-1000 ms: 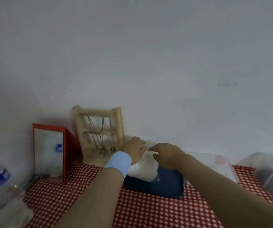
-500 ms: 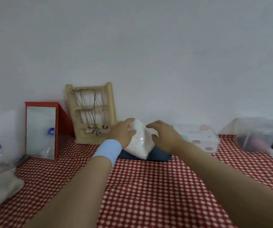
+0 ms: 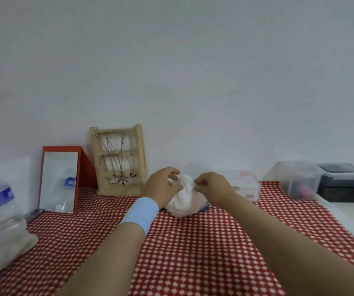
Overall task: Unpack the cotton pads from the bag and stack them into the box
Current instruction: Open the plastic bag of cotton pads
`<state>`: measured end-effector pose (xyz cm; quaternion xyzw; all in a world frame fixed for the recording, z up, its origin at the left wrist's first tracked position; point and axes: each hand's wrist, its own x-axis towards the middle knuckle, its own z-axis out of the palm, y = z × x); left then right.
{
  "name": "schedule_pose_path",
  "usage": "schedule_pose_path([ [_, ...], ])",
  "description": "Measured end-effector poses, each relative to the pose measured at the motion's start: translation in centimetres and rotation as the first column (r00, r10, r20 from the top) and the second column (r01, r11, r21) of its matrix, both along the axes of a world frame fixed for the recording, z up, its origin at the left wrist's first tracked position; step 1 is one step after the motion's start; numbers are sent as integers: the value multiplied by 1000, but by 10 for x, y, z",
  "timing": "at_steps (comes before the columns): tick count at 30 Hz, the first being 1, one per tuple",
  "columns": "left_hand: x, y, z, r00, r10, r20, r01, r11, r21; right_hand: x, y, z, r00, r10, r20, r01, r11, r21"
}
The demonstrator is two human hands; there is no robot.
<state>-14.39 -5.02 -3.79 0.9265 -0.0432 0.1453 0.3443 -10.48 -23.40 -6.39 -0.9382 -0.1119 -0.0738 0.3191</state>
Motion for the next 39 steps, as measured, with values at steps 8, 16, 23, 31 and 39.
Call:
schedule_pose_path([
  [8, 14, -18, -2, 999, -39, -21, 40, 998, 41, -9, -9, 23, 998, 57, 38, -62, 988, 138],
  [16, 39, -20, -11, 983, -78, -169, 89, 995, 55, 9, -9, -21, 998, 3, -57, 14, 957, 291],
  [23, 79, -24, -27, 997, -28, -76, 26, 999, -24, 37, -7, -17, 995, -73, -71, 87, 969, 229],
  [31, 78, -30, -26, 988, 25, 154, -40, 995, 93, 40, -19, -9, 957, 54, -284, 79, 896, 437],
  [39, 56, -36, 3, 986, 58, -156, -23, 975, 219, 25, -14, -10, 938, 166, -304, 42, 817, 575],
])
